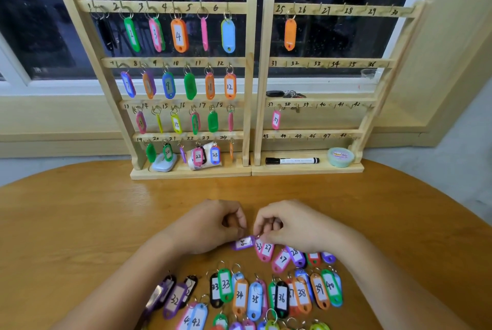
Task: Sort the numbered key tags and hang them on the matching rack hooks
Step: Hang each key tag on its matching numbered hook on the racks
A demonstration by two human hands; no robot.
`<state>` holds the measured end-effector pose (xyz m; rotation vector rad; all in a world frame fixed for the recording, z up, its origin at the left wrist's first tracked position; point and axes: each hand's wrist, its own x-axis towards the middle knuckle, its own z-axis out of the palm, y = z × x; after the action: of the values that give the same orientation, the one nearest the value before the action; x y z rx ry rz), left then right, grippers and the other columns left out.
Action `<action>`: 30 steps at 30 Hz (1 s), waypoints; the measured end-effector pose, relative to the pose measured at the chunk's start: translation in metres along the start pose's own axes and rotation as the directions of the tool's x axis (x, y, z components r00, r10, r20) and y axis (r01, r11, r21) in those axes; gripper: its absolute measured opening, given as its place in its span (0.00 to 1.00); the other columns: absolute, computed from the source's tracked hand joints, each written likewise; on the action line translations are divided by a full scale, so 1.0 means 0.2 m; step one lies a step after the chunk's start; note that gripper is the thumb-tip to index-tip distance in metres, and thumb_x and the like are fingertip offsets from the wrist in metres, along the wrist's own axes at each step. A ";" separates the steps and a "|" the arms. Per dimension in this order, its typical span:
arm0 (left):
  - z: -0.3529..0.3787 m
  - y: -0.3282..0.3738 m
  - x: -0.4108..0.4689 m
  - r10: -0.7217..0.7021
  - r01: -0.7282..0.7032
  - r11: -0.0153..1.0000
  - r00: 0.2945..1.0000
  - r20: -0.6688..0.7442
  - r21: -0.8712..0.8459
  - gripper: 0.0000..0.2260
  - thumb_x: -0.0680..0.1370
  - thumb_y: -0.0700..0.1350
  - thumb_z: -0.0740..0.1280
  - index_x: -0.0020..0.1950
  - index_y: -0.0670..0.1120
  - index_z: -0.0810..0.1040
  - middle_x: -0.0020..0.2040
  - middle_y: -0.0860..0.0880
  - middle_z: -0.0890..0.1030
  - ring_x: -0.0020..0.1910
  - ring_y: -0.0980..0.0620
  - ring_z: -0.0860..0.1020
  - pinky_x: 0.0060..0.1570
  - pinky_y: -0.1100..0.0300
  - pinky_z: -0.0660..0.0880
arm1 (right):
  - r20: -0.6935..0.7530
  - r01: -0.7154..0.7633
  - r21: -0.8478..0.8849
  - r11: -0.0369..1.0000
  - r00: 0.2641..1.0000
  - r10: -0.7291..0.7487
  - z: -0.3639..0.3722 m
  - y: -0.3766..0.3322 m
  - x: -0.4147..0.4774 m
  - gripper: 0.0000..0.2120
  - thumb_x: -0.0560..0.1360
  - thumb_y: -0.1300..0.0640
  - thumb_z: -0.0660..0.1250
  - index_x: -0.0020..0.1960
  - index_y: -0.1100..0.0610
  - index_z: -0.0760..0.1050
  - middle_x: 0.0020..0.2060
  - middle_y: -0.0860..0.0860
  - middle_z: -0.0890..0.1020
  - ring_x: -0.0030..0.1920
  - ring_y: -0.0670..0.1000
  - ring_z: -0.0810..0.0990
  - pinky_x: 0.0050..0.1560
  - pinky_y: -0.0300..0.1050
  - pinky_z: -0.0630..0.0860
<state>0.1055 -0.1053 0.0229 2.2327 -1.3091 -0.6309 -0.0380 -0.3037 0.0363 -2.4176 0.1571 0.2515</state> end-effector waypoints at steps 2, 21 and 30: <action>-0.02 -0.01 -0.01 -0.012 0.012 1.000 1.000 0.009 -0.011 0.05 0.80 0.46 0.72 0.52 0.57 0.83 0.43 0.57 0.86 0.42 0.59 0.82 0.44 0.62 0.77 | -0.019 0.003 -0.017 1.000 1.000 -0.003 0.00 0.00 0.00 0.04 0.78 0.54 0.76 0.49 0.44 0.85 0.44 0.40 0.84 0.44 0.40 0.80 0.45 0.38 0.78; 0.03 0.05 0.00 0.101 -0.101 0.994 0.995 0.016 0.050 0.06 0.77 0.53 0.78 0.50 0.56 0.84 0.46 0.60 0.83 0.47 0.61 0.79 0.43 0.67 0.74 | -0.108 -0.020 0.007 1.000 0.994 0.020 -0.01 0.01 0.01 0.02 0.79 0.50 0.75 0.47 0.44 0.84 0.42 0.40 0.85 0.46 0.42 0.82 0.46 0.40 0.80; -0.03 0.03 -0.01 0.058 -0.061 0.997 0.996 -0.061 -0.052 0.07 0.78 0.51 0.78 0.53 0.60 0.84 0.45 0.59 0.86 0.45 0.60 0.82 0.45 0.65 0.77 | -0.164 0.038 0.076 0.996 0.986 -0.025 -0.09 -0.01 -0.01 0.03 0.79 0.49 0.76 0.46 0.44 0.85 0.44 0.41 0.86 0.47 0.43 0.83 0.51 0.44 0.81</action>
<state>0.1048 -0.1041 0.0319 2.1442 -1.3088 -0.5670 -0.0375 -0.3139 0.0505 -2.3584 0.1989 0.0321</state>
